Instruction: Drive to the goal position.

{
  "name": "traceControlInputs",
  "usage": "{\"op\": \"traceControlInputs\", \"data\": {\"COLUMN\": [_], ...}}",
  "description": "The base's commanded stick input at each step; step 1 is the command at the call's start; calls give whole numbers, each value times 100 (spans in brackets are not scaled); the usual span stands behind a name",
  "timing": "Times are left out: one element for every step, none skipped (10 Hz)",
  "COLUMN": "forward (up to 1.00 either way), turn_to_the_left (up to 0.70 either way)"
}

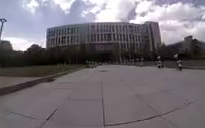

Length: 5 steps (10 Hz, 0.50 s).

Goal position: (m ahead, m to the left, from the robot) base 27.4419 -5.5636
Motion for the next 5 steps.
{"op": "traceControlInputs", "data": {"forward": [70,70,70,70,70], "turn_to_the_left": [0,0,0,0,0]}}
